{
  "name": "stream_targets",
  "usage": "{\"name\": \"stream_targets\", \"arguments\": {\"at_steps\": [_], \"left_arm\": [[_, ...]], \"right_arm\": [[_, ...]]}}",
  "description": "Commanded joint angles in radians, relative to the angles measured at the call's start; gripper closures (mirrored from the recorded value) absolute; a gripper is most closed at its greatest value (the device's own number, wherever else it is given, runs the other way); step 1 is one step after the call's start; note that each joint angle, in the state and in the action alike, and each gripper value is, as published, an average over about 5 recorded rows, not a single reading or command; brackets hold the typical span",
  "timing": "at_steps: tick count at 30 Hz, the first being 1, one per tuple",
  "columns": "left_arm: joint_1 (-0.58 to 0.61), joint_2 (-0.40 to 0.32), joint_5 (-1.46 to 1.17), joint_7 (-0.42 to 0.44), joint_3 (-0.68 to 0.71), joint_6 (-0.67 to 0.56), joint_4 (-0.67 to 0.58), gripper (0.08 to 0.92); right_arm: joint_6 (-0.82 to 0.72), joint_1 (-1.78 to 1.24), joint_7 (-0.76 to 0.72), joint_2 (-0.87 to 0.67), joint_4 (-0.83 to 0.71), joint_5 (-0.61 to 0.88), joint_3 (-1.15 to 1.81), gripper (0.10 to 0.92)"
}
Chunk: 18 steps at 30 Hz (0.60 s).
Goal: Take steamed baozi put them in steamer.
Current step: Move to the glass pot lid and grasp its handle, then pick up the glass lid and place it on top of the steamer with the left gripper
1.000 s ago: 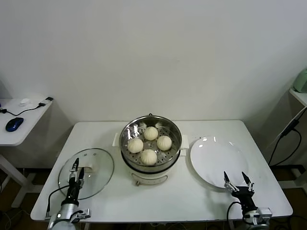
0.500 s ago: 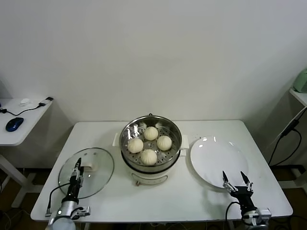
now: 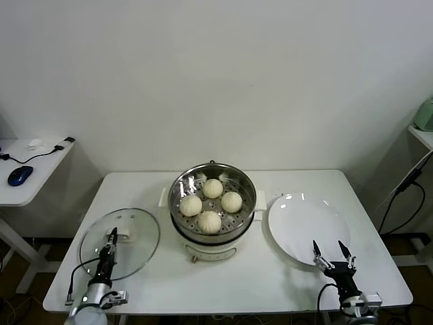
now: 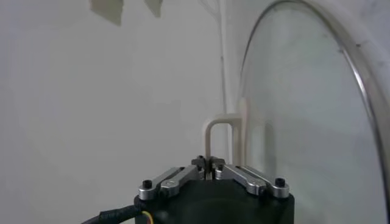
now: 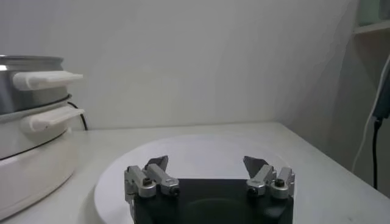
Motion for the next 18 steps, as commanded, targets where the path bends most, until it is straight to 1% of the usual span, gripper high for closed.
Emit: {"name": "stream_targets", "arguments": {"at_steps": [1,2,5,7,10,14,16,18], "left_arm": [[0.046,0.018,-0.104,0.083,-0.015,0.031,-0.183,0.867],[0.061,0.027,-0.130,0.111,-0.020,0.052,-0.231,0.868],[0.108,0.064,-0.229,0.236,-0.036,0.144,-0.392,0.868],[0.134,0.094,-0.294,0.343,-0.050,0.229,-0.509,0.868],[0.148,0.131,-0.344,0.468,-0.063,0.351,-0.658,0.868],[0.131,0.163,-0.339,0.565,-0.037,0.475,-0.791,0.868],[0.114,0.173,-0.305,0.601,-0.008,0.524,-0.840,0.868],[0.093,0.176,-0.261,0.619,0.031,0.567,-0.871,0.868]], "right_arm": [[-0.001,0.000,-0.001,0.003,0.009,-0.002,0.002,0.202],[-0.003,-0.001,0.000,0.004,0.012,-0.004,0.002,0.202],[-0.015,-0.003,0.009,0.004,0.023,-0.018,0.004,0.203],[-0.034,-0.006,0.022,0.003,0.036,-0.039,0.006,0.203],[-0.082,-0.009,0.046,0.001,0.056,-0.070,0.007,0.203],[-0.132,-0.012,0.071,-0.004,0.075,-0.079,-0.003,0.203],[-0.135,-0.016,0.079,-0.005,0.084,-0.079,-0.011,0.203],[-0.132,-0.020,0.084,-0.006,0.091,-0.077,-0.017,0.203]]}}
